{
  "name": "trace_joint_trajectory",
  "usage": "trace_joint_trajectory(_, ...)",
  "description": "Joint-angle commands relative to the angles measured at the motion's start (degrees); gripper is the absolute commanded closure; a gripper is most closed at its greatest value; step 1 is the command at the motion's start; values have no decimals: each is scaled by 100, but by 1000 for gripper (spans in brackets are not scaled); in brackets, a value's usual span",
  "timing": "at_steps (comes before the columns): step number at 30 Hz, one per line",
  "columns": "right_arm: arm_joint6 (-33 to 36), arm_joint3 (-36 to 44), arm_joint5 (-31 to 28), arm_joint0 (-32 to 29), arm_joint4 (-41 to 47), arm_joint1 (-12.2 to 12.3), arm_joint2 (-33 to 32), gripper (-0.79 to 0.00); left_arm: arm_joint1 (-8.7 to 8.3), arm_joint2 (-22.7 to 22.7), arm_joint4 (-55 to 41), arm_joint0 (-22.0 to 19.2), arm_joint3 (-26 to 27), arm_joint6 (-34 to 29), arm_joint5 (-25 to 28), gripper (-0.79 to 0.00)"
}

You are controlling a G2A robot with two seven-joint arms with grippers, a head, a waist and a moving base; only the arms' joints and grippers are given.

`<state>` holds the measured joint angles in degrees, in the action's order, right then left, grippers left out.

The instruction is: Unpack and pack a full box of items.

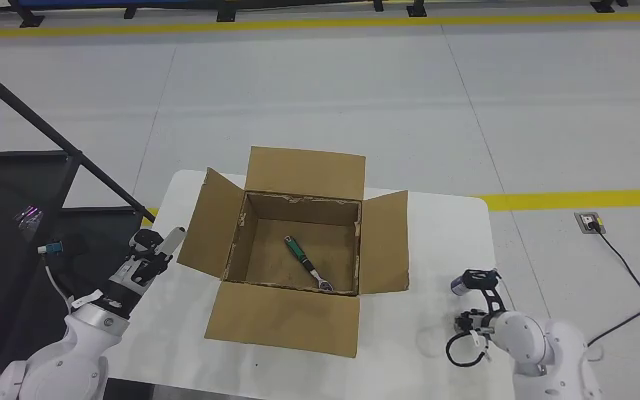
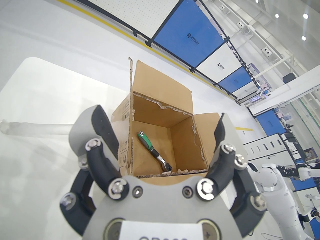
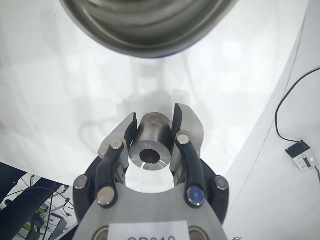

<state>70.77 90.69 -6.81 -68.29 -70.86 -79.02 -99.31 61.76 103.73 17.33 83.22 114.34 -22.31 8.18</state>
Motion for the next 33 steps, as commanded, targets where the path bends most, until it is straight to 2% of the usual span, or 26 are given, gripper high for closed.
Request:
trace_joint_trajectory(1, -52, 107, 67, -42, -10, 15, 2, -135, 0, 0, 0, 0, 0, 0, 0, -785)
trace_joint_trajectory(4, -77, 369, 195, -129, -51, 35, 3, -102, 0, 0, 0, 0, 0, 0, 0, -785)
trace_joint_trajectory(7, -119, 854, 387, -258, -129, 50, 5, -9, 0, 0, 0, 0, 0, 0, 0, -785)
trace_joint_trajectory(8, -155, 1106, 432, -304, -139, 52, 27, 0, 0, 0, 0, 0, 0, 0, 0, -785)
trace_joint_trajectory(16, -280, 3046, 1504, -499, -704, 42, 231, 0, 0, 0, 0, 0, 0, 0, 0, -785)
trace_joint_trajectory(19, -315, 3435, 1812, -248, -1026, 30, 550, 0, 0, 0, 0, 0, 0, 0, 0, -785)
trace_joint_trajectory(21, -250, 3502, 1878, 135, -1300, 20, 914, 0, 0, 0, 0, 0, 0, 0, 0, -785)
trace_joint_trajectory(25, -205, 3109, 1753, 1146, -1559, -43, 1968, 0, 0, 0, 0, 0, 0, 0, 0, -785)
trace_joint_trajectory(27, -183, 2620, 1701, 1723, -1705, -104, 2570, 0, 0, 0, 0, 0, 0, 0, 0, -785)
trace_joint_trajectory(29, -190, 1924, 1577, 2372, -1553, -206, 3227, 0, 0, 0, 0, 0, 0, 0, 0, -785)
trace_joint_trajectory(33, -177, 12, 1472, 3782, -1215, -529, 4508, 0, 0, 0, 0, 0, 0, 0, 0, -785)
